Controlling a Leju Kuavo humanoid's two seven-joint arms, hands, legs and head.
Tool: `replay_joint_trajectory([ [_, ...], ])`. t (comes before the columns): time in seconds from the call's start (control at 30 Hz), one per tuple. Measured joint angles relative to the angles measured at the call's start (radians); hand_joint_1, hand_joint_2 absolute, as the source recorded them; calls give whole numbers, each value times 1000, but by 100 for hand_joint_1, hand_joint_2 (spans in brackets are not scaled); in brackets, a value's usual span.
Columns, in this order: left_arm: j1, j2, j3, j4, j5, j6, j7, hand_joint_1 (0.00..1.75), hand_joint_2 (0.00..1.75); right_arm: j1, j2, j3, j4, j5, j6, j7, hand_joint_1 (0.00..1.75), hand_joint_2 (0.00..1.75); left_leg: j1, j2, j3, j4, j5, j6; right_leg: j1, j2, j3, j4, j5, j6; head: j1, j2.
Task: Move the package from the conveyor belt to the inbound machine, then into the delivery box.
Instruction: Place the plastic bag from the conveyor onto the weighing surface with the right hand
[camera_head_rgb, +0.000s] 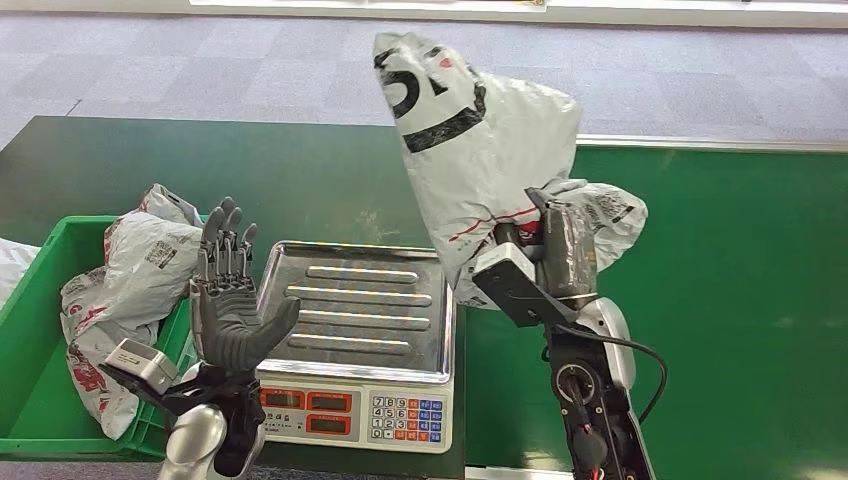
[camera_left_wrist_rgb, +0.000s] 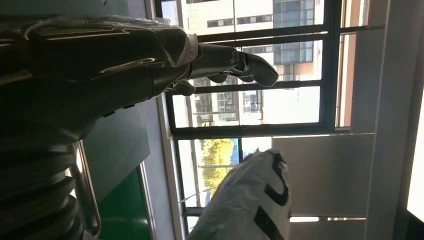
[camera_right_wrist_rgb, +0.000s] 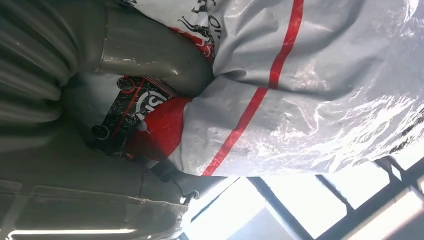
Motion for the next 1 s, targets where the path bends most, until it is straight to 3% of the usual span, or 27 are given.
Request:
replay_joint_trajectory([
  [0.17, -5, 0, 70, -55, -18, 42, 17, 0, 175, -91, 33, 65, 180, 34, 81, 49, 166, 175, 0, 0, -1, 0, 0, 0, 0, 0, 0, 0, 0, 0, 0, 0],
  [0.4, 20, -2, 204, -149, -8, 55, 20, 0, 175, -169, 76, 162, 448, 33, 87, 64, 172, 175, 0, 0, -2, 0, 0, 0, 1, -1, -2, 1, 0, 0, 0, 0],
  [0.67, 13, -8, 280, -173, 13, 42, 24, 0, 175, -215, 121, 249, 625, 8, 86, -13, 175, 175, 0, 0, -2, 0, 0, 0, 1, -1, -3, 1, 0, 0, 0, 0],
  [0.8, 9, -11, 293, -174, 13, 42, 24, 0, 175, -225, 135, 281, 664, 1, 87, -42, 175, 175, 0, -1, -2, 0, 0, 0, 1, -1, -3, 1, 0, 0, 0, 0],
  [1.0, -8, -11, 302, -173, 13, 43, 22, 0, 175, -224, 150, 328, 692, -51, 118, -149, 175, 175, 0, 0, -3, 0, 0, 0, 1, -1, -4, 1, 0, 0, 0, 0],
])
